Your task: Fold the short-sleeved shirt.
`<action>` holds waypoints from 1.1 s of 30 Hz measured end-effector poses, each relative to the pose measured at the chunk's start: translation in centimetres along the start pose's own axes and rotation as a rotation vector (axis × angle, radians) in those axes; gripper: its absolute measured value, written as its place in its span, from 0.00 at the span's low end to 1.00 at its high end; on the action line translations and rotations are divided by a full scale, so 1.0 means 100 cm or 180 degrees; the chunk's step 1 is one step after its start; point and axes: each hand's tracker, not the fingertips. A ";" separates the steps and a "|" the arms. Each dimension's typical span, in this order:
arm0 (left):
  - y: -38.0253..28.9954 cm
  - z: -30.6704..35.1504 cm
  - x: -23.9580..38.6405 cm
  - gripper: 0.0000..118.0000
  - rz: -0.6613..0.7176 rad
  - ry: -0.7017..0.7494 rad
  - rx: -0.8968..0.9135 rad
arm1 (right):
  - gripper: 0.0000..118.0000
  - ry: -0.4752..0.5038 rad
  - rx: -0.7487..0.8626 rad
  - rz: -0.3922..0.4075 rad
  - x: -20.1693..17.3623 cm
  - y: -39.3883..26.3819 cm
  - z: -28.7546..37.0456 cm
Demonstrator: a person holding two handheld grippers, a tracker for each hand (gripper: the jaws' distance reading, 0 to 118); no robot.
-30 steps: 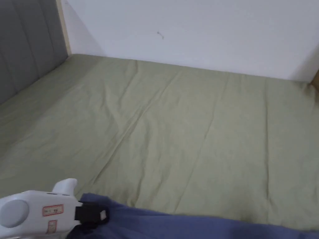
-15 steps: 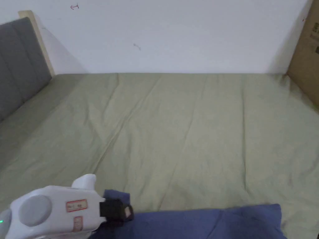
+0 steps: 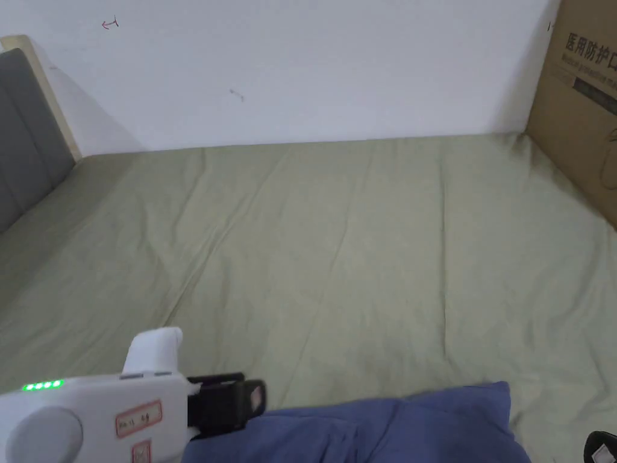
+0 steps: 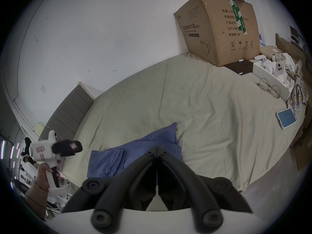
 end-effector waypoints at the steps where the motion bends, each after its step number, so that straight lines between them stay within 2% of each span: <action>1: -0.007 -0.010 0.001 0.00 -0.0096 0.0024 -0.0169 | 0.00 0.0008 -0.0015 -0.0004 -0.002 -0.001 -0.001; 2: -0.015 -0.019 0.002 0.00 -0.0198 0.0155 -0.0304 | 0.00 0.0023 -0.0031 -0.0005 -0.003 -0.002 -0.002; 5: -0.035 -0.055 0.019 0.00 -0.0394 0.0035 -0.0596 | 0.00 0.0058 -0.0072 0.0005 -0.002 -0.003 -0.002; 7: -0.043 -0.076 0.030 0.00 -0.0328 -0.0142 -0.0687 | 0.00 0.0058 -0.0077 0.0038 -0.003 -0.004 0.000; 11: -0.057 -0.130 0.058 0.00 -0.0405 -0.0237 -0.1029 | 0.00 -0.0202 0.0107 0.0438 -0.014 -0.004 0.011; 13: -0.062 -0.142 0.075 0.00 -0.0437 -0.0311 -0.1104 | 0.00 -0.0175 0.0130 0.0427 -0.017 -0.003 0.017; 14: -0.061 -0.140 0.081 0.00 -0.0440 -0.0307 -0.1062 | 0.00 -0.0165 0.0142 0.0428 -0.018 -0.002 0.019; 16: -0.055 -0.129 0.089 0.00 -0.0246 -0.0903 -0.1011 | 0.00 -0.0148 0.0152 0.0421 -0.021 -0.002 0.023; 17: -0.053 -0.123 0.091 0.00 -0.0006 -0.1351 -0.1027 | 0.00 -0.0148 0.0157 0.0419 -0.022 -0.001 0.025; 19: -0.051 -0.107 0.094 0.00 0.0224 -0.1876 -0.0981 | 0.00 -0.0142 0.0151 0.0426 -0.026 -0.002 0.026; 20: -0.047 -0.097 0.092 0.00 0.0211 -0.1932 -0.0885 | 0.00 -0.0140 0.0147 0.0426 -0.027 -0.002 0.026; 24: -0.030 -0.049 0.062 0.00 0.0039 -0.1582 -0.0433 | 0.00 -0.0094 0.0103 0.0400 -0.035 -0.004 0.025; 28: -0.025 -0.015 -0.025 0.01 0.0664 -0.1580 -0.0241 | 0.00 -0.0058 0.0063 0.0434 -0.045 -0.009 0.022; 29: -0.027 -0.008 -0.048 0.06 0.0869 -0.1539 -0.0164 | 0.00 -0.0058 0.0045 0.0463 -0.048 -0.010 0.021; 30: -0.030 -0.002 -0.070 0.23 0.1055 -0.1496 -0.0118 | 0.00 -0.0051 0.0020 0.0492 -0.050 -0.011 0.019; 33: -0.042 0.005 -0.115 1.00 0.1446 -0.1592 -0.0086 | 0.00 -0.0063 -0.0050 0.0528 -0.059 -0.012 0.011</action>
